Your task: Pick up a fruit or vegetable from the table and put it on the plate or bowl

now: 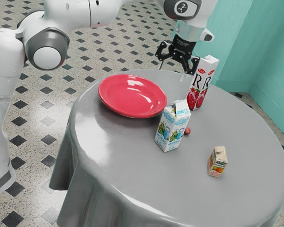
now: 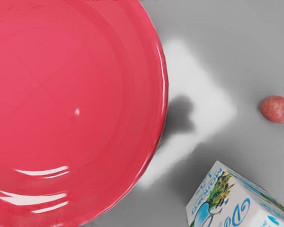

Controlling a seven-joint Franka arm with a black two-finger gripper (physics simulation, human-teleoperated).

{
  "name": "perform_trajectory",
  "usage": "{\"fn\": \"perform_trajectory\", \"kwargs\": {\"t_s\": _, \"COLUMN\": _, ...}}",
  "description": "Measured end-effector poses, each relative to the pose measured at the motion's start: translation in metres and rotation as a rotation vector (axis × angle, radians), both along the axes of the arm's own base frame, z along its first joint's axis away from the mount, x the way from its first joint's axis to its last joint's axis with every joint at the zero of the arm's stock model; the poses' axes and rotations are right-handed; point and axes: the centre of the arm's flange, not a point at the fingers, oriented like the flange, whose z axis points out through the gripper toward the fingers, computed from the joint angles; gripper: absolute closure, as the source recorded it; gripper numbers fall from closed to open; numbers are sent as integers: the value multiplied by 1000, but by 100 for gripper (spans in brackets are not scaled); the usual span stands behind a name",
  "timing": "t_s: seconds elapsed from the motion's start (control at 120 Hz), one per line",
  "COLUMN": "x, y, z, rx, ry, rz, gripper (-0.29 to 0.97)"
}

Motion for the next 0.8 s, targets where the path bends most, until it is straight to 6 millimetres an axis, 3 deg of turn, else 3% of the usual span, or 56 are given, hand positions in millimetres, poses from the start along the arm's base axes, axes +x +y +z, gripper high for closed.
{"fn": "perform_trajectory", "kwargs": {"t_s": 0.033, "x": 0, "y": 5, "z": -2, "rx": 2, "ry": -3, "rz": 10, "gripper": 0}}
{"fn": "perform_trajectory", "kwargs": {"t_s": 0.1, "x": -4, "y": 37, "z": -2, "rx": -10, "ry": -15, "rz": 51, "gripper": 0}}
{"fn": "perform_trajectory", "kwargs": {"t_s": 0.158, "x": -4, "y": 44, "z": -2, "rx": -17, "ry": -29, "rz": 55, "gripper": 0}}
{"fn": "perform_trajectory", "kwargs": {"t_s": 0.8, "x": 0, "y": 46, "z": 2, "rx": -24, "ry": -73, "rz": -5, "gripper": 0}}
